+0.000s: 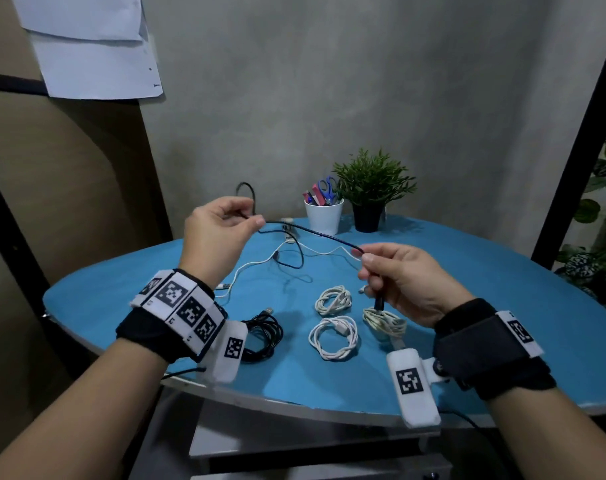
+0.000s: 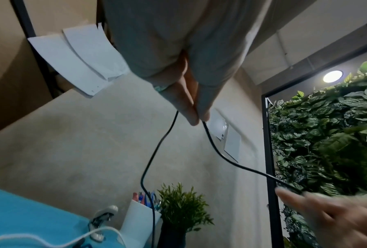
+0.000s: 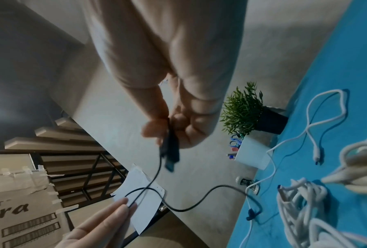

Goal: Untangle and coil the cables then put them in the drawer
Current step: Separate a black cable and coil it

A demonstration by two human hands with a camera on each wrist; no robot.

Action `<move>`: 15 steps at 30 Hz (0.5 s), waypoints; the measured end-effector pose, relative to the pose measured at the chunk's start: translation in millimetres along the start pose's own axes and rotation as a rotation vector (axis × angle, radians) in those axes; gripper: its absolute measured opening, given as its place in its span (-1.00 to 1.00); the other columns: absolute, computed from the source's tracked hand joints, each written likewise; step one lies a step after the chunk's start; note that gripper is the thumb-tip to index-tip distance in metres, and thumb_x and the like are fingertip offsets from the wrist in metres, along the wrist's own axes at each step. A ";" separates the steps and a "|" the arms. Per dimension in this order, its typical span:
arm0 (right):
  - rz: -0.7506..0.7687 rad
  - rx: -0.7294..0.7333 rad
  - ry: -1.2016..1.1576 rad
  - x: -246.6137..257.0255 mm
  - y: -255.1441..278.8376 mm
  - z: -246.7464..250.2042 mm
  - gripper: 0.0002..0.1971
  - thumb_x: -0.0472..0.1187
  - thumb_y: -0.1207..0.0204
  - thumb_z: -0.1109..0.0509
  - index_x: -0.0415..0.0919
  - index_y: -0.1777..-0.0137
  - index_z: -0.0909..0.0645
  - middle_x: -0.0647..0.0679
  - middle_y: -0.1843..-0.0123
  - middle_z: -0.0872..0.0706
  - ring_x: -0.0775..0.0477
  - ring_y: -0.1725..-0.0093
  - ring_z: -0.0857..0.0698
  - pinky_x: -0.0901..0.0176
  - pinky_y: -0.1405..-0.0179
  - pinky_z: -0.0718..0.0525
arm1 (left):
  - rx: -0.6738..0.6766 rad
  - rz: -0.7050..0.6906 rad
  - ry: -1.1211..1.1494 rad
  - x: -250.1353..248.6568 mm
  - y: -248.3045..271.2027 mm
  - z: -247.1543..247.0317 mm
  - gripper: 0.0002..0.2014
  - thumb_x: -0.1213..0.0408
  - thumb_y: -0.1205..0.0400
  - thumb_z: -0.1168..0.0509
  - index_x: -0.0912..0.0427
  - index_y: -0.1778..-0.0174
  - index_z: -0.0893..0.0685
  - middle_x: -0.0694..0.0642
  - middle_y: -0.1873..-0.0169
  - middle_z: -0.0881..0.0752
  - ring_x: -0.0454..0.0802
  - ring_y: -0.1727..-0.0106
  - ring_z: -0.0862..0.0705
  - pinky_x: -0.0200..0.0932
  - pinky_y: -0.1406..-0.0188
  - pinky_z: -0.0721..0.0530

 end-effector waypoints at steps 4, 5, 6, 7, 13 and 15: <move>-0.021 0.025 -0.108 -3.3 2.3 -6.9 -0.69 -0.09 -0.69 -0.14 -0.19 0.28 -0.45 0.04 0.63 -0.29 0.09 0.65 -0.25 0.15 0.43 -0.43 | 0.083 -0.075 -0.283 -10.6 5.2 -6.2 -0.86 0.26 -0.44 -0.52 0.11 0.11 -0.77 0.00 0.32 -0.76 -0.23 0.37 -0.67 -0.28 0.12 -0.71; -0.016 0.011 -0.204 -0.5 2.3 -6.7 -0.67 -0.06 -0.69 -0.12 -0.17 0.30 -0.42 0.04 0.63 -0.28 0.08 0.65 -0.25 0.17 0.46 -0.43 | 0.208 -0.073 -0.395 -7.5 12.9 -20.2 -0.92 0.22 -0.46 -0.51 0.07 0.17 -0.78 -0.01 0.35 -0.76 -0.17 0.37 -0.69 -0.17 0.12 -0.73; -0.002 -0.005 -0.301 3.0 2.1 -6.1 -0.67 -0.05 -0.70 -0.11 -0.16 0.29 -0.41 0.04 0.61 -0.30 0.08 0.64 -0.27 0.20 0.50 -0.44 | 0.362 -0.056 -0.493 -0.6 24.2 -36.2 -0.95 0.19 -0.48 -0.48 0.05 0.22 -0.77 -0.04 0.41 -0.76 -0.15 0.38 -0.71 -0.11 0.14 -0.75; 0.018 -0.024 -0.383 6.5 1.8 -5.1 -0.68 -0.06 -0.70 -0.10 -0.16 0.28 -0.42 0.03 0.59 -0.37 0.09 0.64 -0.31 0.24 0.54 -0.45 | 0.517 -0.033 -0.563 7.6 38.9 -51.5 -0.94 0.17 -0.50 -0.46 0.05 0.24 -0.76 -0.09 0.48 -0.74 -0.16 0.41 -0.73 -0.09 0.16 -0.75; 0.185 -0.152 -0.558 6.4 -1.2 0.3 -0.75 -0.24 -0.72 -0.07 -0.28 0.13 -0.50 -0.27 -0.05 -0.73 -0.13 -0.08 -0.76 0.07 0.03 -0.79 | 0.915 -0.125 -0.578 13.2 106.9 -101.8 -0.92 0.09 -0.57 -0.36 -0.05 0.22 -0.67 -0.09 0.43 -0.72 -0.19 0.35 -0.72 -0.13 0.21 -0.71; 0.220 -0.204 -0.450 1.5 -3.3 1.7 -0.79 -0.30 -0.71 -0.09 -0.24 0.09 -0.52 -0.15 -0.09 -0.68 -0.09 -0.23 -0.66 0.01 -0.21 -0.67 | 0.856 -0.225 -0.582 4.2 107.3 -102.6 -0.92 0.07 -0.57 -0.35 -0.06 0.20 -0.65 -0.12 0.41 -0.71 -0.26 0.38 -0.62 -0.17 0.28 -0.61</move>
Point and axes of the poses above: each hand's wrist, its own y-axis away from the middle knuckle, its own z-axis out of the back of the hand, x = y × z, the point moved 10 cm from there along -y, towards the middle knuckle
